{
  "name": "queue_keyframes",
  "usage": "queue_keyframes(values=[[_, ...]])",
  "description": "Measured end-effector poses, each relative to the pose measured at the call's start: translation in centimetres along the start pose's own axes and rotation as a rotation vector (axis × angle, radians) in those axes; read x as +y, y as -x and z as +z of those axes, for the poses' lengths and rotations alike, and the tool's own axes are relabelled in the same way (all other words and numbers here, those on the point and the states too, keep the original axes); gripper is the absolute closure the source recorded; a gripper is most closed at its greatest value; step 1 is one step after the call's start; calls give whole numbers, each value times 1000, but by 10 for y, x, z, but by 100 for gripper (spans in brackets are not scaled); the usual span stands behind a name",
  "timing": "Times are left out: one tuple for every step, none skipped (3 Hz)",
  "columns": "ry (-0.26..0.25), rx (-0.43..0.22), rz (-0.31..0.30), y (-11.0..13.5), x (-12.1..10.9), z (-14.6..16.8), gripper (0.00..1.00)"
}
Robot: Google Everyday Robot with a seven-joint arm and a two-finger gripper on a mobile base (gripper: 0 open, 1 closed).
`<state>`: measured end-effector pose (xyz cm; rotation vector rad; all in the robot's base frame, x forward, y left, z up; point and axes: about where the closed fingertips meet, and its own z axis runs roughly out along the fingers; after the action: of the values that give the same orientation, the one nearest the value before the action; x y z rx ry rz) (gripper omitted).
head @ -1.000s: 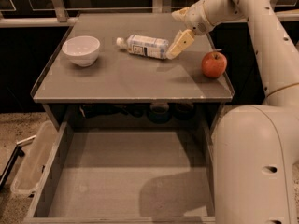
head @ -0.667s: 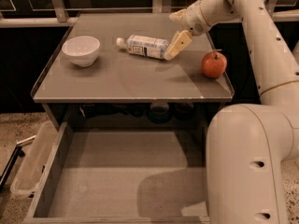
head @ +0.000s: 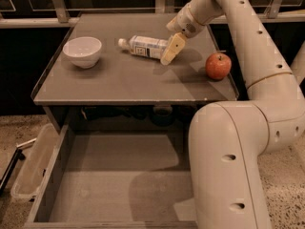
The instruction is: Place blue plastic bottle into top drawer
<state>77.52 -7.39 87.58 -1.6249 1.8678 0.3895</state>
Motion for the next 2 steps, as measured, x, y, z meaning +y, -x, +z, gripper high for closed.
queue_keyframes(values=[[27,33,24,4,4,10,0],[41,43,35,10,5,18,0]])
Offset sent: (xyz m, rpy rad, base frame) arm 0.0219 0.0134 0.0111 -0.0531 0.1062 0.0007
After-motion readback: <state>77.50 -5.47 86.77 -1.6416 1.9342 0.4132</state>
